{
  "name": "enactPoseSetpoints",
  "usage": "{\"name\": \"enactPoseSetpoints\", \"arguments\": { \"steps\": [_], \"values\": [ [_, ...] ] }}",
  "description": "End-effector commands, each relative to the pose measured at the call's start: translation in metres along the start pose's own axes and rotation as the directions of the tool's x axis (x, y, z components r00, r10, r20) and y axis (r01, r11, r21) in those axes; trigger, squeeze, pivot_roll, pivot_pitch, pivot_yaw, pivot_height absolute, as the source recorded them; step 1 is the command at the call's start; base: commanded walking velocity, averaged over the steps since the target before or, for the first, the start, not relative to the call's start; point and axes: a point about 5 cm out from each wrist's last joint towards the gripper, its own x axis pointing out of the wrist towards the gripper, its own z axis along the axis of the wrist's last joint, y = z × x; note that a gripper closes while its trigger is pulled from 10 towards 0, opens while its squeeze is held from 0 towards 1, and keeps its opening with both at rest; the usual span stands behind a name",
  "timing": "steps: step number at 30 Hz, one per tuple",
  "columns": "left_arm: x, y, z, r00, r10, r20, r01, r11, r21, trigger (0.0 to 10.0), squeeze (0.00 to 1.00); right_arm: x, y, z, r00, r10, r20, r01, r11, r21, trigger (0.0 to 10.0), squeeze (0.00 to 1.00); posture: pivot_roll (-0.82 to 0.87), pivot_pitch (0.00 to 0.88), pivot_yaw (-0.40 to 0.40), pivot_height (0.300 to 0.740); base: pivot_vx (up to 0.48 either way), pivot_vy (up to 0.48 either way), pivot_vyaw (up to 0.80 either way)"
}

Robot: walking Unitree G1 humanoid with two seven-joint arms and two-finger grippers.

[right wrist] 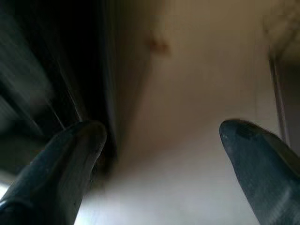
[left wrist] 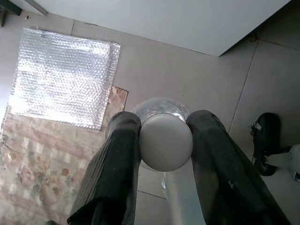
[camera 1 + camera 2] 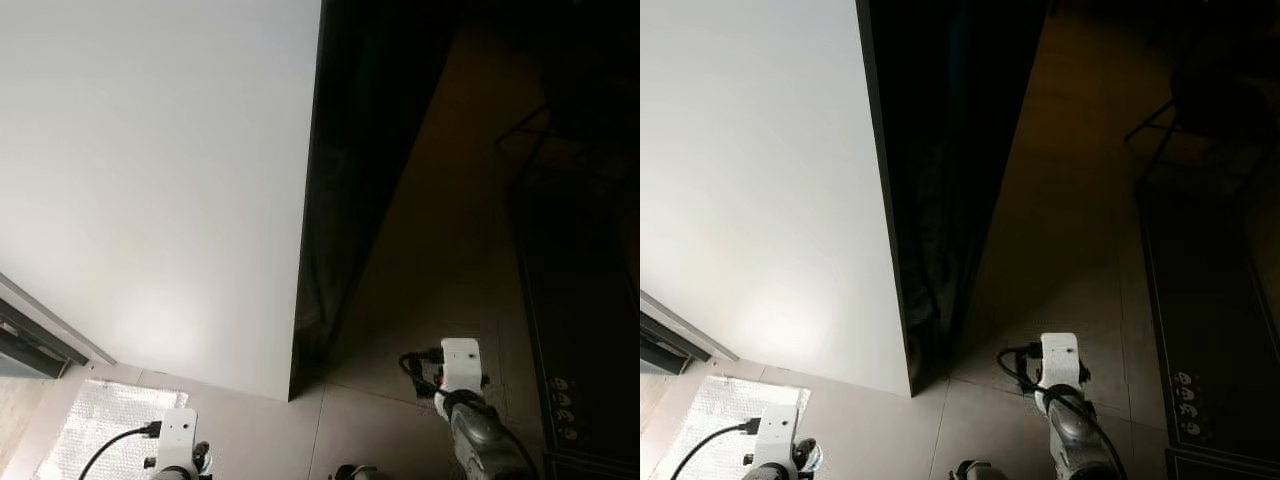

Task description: Restocking fridge

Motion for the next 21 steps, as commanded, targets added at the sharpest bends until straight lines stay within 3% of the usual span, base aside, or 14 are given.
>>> {"name": "enactPoseSetpoints", "arguments": {
  "steps": [1,5,8,10,15,17,21],
  "values": [
    [-0.002,0.002,-0.008,1.000,0.009,-0.023,-0.009,1.000,0.001,10.0,0.00,-0.003,0.004,0.008,0.997,0.034,0.068,-0.032,0.999,-0.018,10.0,0.00,-0.03,0.182,-0.074,0.740,0.000,0.000,0.00],
    [-0.002,0.003,-0.009,1.000,0.009,-0.027,-0.009,1.000,0.005,10.0,0.00,0.000,0.011,0.035,0.981,0.077,0.179,-0.074,0.997,-0.022,10.0,0.00,-0.03,0.179,-0.073,0.740,0.000,0.000,0.00],
    [-0.003,0.004,-0.009,1.000,0.011,-0.028,-0.010,1.000,0.006,10.0,0.00,0.001,0.023,0.044,0.965,0.183,0.186,-0.185,0.983,-0.004,10.0,0.00,-0.03,0.177,-0.075,0.740,0.000,0.000,0.00],
    [-0.003,0.005,-0.011,0.999,0.013,-0.033,-0.013,1.000,0.005,10.0,0.00,-0.001,0.029,0.048,0.953,0.238,0.187,-0.231,0.971,-0.060,10.0,0.00,-0.03,0.175,-0.076,0.740,0.000,0.000,0.00],
    [-0.004,0.006,-0.013,0.999,0.015,-0.041,-0.014,1.000,0.004,10.0,0.00,0.001,0.018,0.063,0.962,0.155,0.224,-0.143,0.987,-0.070,10.0,0.00,-0.04,0.175,-0.077,0.740,0.000,0.000,0.00],
    [-0.004,0.004,-0.014,0.999,0.012,-0.044,-0.011,1.000,0.007,10.0,0.00,0.003,0.016,0.069,0.963,0.141,0.231,-0.126,0.989,-0.077,10.0,0.99,-0.04,0.173,-0.077,0.740,0.000,0.000,0.00],
    [-0.004,0.004,-0.014,0.999,0.011,-0.045,-0.010,1.000,0.008,10.0,0.00,0.009,0.011,0.076,0.969,0.102,0.224,-0.088,0.994,-0.071,10.0,0.99,-0.04,0.171,-0.077,0.740,0.000,0.000,0.00]
  ]
}}
